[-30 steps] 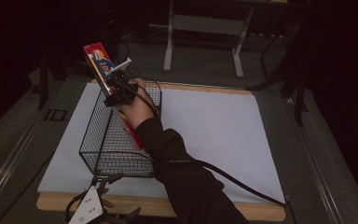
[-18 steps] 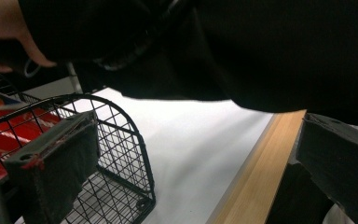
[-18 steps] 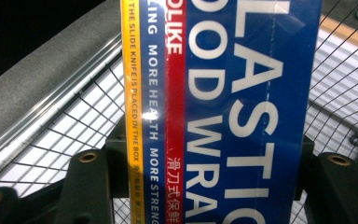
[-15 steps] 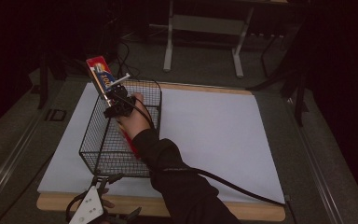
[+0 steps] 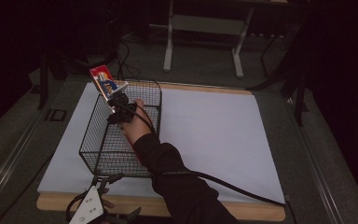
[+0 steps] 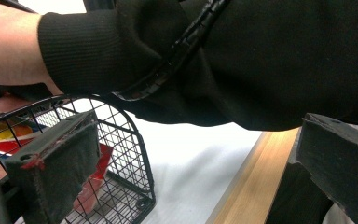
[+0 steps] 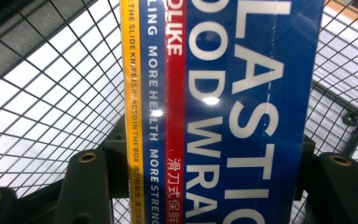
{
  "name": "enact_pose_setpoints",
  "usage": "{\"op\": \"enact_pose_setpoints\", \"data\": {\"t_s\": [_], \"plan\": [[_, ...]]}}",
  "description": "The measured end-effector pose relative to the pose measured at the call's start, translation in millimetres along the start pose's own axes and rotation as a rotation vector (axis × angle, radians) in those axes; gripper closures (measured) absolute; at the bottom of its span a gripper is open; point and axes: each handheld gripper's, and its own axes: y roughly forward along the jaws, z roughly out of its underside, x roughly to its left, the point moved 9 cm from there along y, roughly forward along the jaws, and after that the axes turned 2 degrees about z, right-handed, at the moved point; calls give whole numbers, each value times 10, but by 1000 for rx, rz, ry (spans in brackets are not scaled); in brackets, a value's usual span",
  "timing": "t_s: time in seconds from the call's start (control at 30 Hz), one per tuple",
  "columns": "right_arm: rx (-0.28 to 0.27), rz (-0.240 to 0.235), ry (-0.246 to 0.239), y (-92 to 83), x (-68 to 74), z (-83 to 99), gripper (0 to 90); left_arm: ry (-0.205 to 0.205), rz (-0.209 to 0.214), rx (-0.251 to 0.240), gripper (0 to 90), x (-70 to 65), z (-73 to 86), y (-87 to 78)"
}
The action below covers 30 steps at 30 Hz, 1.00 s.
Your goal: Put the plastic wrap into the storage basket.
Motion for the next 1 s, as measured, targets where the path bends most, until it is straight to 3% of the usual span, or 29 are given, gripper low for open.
{"op": "enact_pose_setpoints", "data": {"t_s": [0.2, 0.6, 1.0], "plan": [[27, -15, 15, 57, -46, 126, 391, 2, 5, 7, 2, -5, 8, 13], [28, -30, 10, 64, -75, 147, 365, 3, 7, 10, 1, -9, 12, 19], [30, 4, 39, 89, -191, 152, 361, 4, 14, 20, 1, -17, 25, 33]]}}
